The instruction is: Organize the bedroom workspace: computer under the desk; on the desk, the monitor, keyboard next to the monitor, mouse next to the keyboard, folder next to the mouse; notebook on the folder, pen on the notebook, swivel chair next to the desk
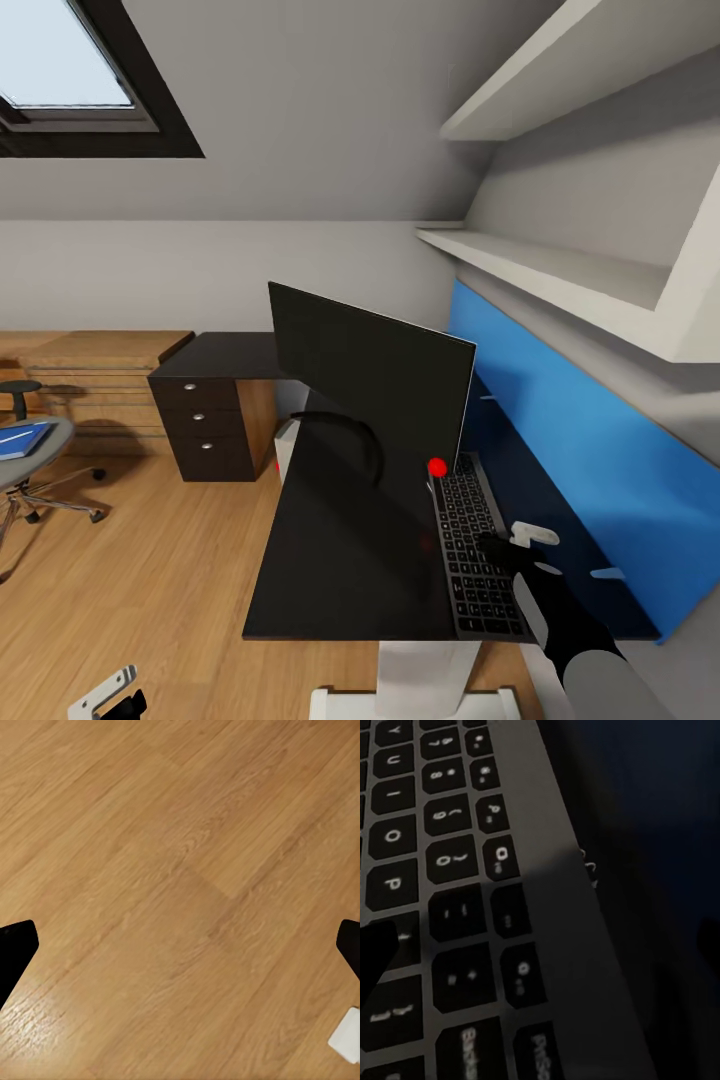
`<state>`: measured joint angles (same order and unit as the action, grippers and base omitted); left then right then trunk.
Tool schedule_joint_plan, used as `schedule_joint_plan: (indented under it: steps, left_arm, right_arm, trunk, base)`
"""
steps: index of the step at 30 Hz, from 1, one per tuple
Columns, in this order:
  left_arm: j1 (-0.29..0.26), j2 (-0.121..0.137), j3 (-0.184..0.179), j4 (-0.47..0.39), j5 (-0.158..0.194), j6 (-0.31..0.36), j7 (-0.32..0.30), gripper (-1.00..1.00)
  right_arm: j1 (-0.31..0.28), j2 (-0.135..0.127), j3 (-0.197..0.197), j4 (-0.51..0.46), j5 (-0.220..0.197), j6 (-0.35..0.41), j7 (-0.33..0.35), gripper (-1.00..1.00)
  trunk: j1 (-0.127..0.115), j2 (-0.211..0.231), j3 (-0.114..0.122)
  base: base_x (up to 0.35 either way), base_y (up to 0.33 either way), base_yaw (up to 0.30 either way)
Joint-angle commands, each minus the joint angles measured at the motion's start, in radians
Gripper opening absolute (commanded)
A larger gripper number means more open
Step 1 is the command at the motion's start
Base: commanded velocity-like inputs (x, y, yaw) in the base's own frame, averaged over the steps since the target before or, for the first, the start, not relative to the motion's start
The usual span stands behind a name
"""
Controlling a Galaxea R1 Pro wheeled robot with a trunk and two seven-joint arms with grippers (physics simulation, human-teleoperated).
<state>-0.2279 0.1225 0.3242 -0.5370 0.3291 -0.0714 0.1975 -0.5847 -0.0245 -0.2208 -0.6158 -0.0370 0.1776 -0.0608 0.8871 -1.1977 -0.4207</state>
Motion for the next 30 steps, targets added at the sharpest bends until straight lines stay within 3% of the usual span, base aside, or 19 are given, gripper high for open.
schedule_joint_plan:
  steps: [1, 6, 30]
  left_arm:
    - [-0.001, 0.0, -0.002, 0.0, 0.011, -0.004, 0.002, 1.0]
    - [-0.001, 0.0, -0.002, 0.0, 0.011, -0.004, 0.002, 1.0]
    - [0.0, 0.0, -0.002, 0.0, 0.011, -0.005, 0.002, 1.0]
  right_arm:
    - [0.0, 0.0, 0.0, 0.019, -0.004, 0.005, -0.004, 1.0]
    - [0.0, 0.0, 0.0, 0.019, -0.003, 0.005, -0.004, 1.0]
    - [0.0, 0.0, -0.001, 0.019, -0.003, 0.005, -0.004, 1.0]
  trunk:
    - [0.0, -0.001, -0.001]
    - [-0.011, 0.02, 0.008]
    - [-0.011, 0.02, 0.008]
  base:
    - [0.0, 0.0, 0.0]
    - [0.0, 0.0, 0.0]
    - [-0.054, 0.0, 0.0]
